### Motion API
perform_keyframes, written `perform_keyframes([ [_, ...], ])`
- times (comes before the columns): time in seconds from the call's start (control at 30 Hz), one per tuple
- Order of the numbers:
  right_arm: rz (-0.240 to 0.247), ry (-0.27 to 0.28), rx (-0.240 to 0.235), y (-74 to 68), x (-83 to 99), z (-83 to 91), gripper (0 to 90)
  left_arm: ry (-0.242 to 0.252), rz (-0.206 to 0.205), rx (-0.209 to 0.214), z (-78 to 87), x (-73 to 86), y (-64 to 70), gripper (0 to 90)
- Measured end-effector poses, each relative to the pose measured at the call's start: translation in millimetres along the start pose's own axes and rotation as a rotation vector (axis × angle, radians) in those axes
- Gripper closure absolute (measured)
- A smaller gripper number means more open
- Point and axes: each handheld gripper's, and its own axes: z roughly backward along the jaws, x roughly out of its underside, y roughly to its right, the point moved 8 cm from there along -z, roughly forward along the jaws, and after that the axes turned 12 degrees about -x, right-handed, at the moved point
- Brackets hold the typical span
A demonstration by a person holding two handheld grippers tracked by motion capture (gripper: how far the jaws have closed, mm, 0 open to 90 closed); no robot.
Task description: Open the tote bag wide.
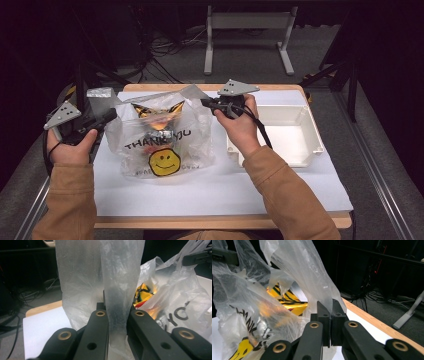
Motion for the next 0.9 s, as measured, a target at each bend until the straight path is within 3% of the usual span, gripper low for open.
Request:
perform_keyframes([
  [0.37,-0.031,-0.045,0.031,16.2,18.2,-28.0,87.8,-0.046,-0.004,-0.035,-24.7,9.7,-11.7,88.1],
  [0.6,-0.036,-0.058,0.069,25.1,27.0,-37.3,86.3,-0.112,0.026,-0.052,-39.9,32.9,-24.1,87.9],
  [0.7,-0.04,-0.074,0.076,26.8,31.5,-41.3,85.9,-0.121,0.053,-0.041,-43.9,41.2,-25.2,88.0],
  [0.9,-0.045,-0.126,0.053,22.2,43.6,-50.2,85.4,-0.166,0.05,-0.02,-48.4,55.2,-23.3,88.2],
])
